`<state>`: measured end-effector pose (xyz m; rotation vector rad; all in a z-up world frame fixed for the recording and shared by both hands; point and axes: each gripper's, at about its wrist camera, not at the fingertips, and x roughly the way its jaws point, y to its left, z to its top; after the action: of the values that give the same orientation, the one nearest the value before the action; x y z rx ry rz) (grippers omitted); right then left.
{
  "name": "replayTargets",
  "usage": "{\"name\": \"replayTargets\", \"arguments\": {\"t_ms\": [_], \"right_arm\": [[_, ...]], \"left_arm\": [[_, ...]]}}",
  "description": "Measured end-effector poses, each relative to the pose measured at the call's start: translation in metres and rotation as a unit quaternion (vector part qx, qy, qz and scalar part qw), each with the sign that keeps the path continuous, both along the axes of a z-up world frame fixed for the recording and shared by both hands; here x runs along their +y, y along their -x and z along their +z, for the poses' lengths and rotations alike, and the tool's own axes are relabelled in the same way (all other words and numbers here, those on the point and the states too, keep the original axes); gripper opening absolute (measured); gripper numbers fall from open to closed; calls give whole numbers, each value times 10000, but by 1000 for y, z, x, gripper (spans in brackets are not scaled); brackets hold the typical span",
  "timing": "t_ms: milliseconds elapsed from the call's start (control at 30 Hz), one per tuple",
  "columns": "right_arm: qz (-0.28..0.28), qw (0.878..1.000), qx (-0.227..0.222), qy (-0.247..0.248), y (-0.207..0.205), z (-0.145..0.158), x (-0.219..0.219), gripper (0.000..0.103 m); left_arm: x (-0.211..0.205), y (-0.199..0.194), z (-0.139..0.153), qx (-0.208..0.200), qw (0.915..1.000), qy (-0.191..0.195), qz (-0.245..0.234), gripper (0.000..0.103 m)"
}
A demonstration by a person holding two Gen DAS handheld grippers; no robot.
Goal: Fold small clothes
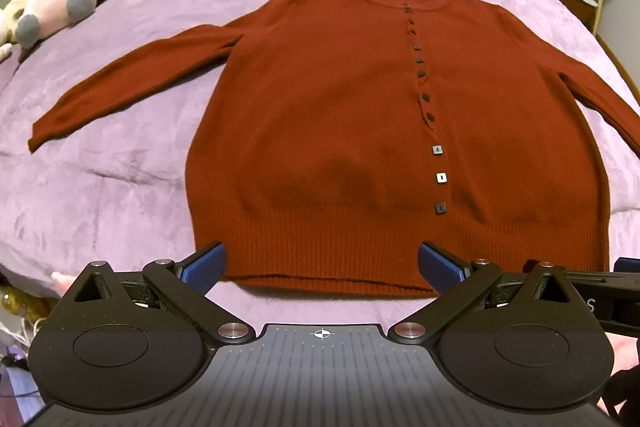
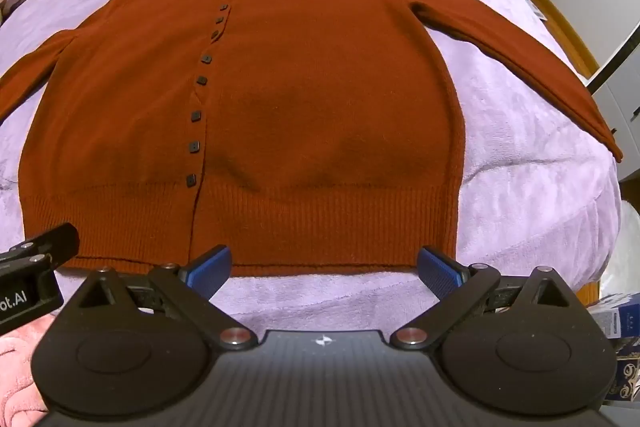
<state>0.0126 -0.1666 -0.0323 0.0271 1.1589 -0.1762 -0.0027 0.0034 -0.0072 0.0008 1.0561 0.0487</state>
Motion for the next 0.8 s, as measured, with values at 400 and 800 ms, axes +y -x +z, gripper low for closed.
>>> {"name": "replayTargets", "arguments": {"t_ms": [400, 800], "right_arm": [[-16, 10000, 16, 0, 0, 0, -1, 99], [-36, 10000, 31, -5, 0, -1, -1, 99]], "left_arm": [[0, 1, -1, 59, 10000, 17, 20, 103], [0, 1, -1, 111, 9999, 36, 46, 103]]}}
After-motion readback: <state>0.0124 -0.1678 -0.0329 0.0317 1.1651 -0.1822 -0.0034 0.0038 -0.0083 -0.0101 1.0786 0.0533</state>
